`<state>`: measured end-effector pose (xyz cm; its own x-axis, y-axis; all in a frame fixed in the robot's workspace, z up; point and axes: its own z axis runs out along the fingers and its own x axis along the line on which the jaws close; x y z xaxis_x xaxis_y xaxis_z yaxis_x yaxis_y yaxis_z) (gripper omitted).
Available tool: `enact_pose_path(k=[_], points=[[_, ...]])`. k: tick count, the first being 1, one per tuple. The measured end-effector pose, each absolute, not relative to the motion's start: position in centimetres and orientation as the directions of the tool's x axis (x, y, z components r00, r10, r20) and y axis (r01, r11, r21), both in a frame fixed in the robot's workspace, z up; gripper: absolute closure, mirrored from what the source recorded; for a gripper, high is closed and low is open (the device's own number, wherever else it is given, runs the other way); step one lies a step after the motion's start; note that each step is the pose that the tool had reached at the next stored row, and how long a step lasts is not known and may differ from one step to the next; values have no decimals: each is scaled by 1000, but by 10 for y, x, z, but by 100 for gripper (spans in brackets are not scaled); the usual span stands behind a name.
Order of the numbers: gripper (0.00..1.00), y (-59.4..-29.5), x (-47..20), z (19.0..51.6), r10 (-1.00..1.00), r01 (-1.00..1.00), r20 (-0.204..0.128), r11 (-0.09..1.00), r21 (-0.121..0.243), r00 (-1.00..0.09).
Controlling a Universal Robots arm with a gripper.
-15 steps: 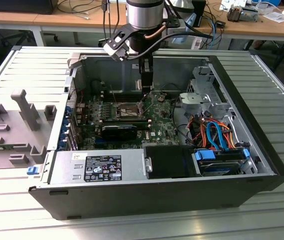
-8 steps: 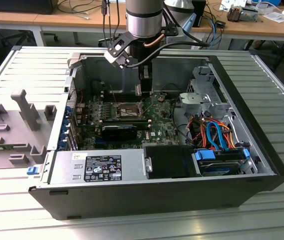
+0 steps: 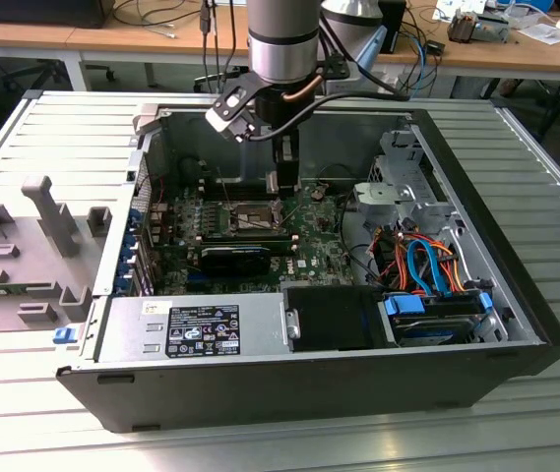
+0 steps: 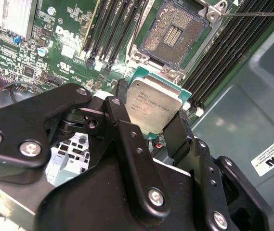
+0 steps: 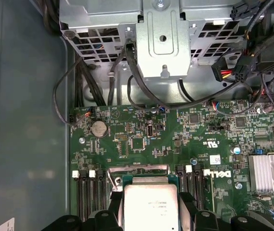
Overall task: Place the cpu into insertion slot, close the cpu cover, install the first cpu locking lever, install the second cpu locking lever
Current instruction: 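Close the cpu cover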
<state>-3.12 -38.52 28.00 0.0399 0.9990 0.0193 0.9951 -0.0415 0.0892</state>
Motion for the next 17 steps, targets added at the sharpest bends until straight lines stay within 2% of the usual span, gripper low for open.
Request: enact_pose_path(k=[17], points=[[45, -385, -38, 270, 999, 995, 19, -41, 89, 40]])
